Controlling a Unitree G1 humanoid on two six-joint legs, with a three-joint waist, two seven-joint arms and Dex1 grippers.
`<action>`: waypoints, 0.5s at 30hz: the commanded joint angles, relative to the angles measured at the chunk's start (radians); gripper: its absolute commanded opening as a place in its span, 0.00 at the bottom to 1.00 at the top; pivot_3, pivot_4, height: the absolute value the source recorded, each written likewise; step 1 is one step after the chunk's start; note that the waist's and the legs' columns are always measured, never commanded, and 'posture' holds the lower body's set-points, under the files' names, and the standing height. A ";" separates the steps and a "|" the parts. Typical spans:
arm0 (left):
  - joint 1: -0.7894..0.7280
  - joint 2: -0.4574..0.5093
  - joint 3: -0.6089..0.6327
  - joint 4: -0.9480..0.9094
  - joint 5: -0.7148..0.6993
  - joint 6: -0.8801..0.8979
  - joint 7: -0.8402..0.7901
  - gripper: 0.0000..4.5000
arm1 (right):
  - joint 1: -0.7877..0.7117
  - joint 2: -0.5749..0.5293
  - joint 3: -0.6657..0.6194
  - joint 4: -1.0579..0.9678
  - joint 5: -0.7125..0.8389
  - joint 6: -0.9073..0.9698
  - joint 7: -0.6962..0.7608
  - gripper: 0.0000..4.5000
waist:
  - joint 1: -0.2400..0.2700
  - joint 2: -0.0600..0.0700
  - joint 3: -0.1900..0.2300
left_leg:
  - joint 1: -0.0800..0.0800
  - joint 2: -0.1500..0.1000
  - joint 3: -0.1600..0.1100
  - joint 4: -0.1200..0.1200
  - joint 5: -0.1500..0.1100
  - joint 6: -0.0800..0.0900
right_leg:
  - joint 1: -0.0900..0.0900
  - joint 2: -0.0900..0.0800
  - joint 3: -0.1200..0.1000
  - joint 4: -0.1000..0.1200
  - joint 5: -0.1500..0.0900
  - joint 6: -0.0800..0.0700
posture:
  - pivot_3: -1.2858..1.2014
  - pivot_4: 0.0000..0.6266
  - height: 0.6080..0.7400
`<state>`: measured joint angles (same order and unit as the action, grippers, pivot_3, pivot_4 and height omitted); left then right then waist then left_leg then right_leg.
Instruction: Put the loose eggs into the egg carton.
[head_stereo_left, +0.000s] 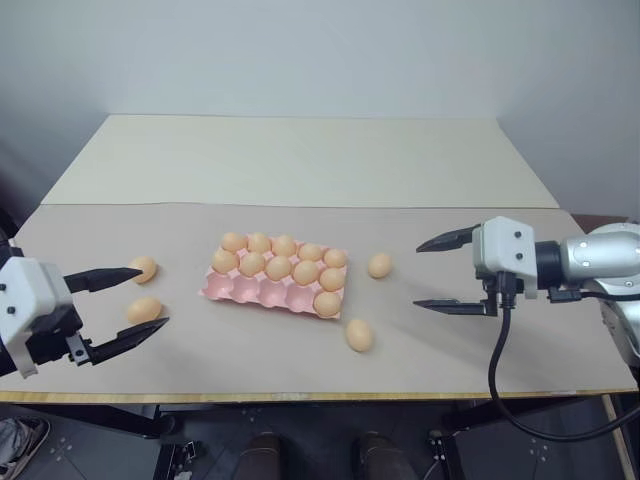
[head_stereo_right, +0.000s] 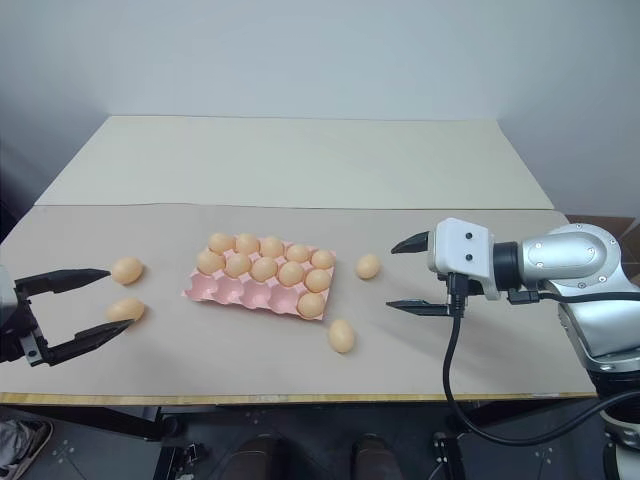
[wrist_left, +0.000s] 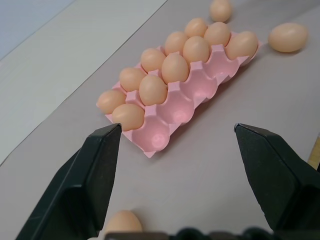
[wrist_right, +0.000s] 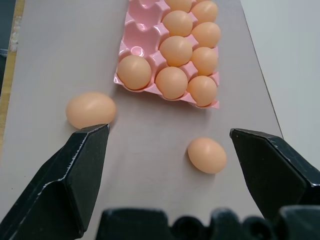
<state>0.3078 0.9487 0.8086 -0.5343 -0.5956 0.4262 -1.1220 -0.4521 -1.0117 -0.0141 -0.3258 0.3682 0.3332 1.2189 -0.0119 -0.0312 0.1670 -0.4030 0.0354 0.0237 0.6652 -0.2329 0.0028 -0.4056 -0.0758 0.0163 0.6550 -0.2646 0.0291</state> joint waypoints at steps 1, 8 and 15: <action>-0.007 0.011 0.029 -0.012 -0.023 0.011 -0.002 0.87 | -0.002 -0.016 -0.037 -0.023 0.007 -0.013 0.002 1.00 | 0.000 0.000 0.000 | 0.000 0.000 0.000 0.000 0.000 0.000 | 0.000 0.000 0.000 0.000 0.000 0.000 | 0.52 0.24 1.00; -0.022 0.000 0.024 -0.009 -0.011 -0.002 0.010 0.87 | -0.003 -0.018 -0.035 -0.025 0.007 -0.008 0.001 1.00 | 0.000 0.000 0.000 | 0.000 0.000 0.000 0.000 0.000 0.000 | 0.000 0.000 0.000 0.000 0.000 0.000 | 0.52 0.24 1.00; -0.028 0.008 0.011 0.001 -0.013 -0.002 -0.003 0.87 | 0.006 -0.021 -0.040 -0.035 0.009 0.003 -0.006 1.00 | 0.000 0.000 0.000 | 0.000 0.000 0.000 0.000 0.000 0.000 | 0.000 0.000 0.000 0.000 0.000 0.000 | 0.52 0.24 1.00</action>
<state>0.2902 0.9482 0.8060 -0.5319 -0.5957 0.4353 -1.1211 -0.4452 -1.0147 -0.0143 -0.3347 0.3683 0.3344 1.2173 -0.0118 -0.0311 0.1670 -0.4030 0.0354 0.0237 0.6652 -0.2329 0.0028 -0.4056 -0.0759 0.0163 0.6550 -0.2646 0.0291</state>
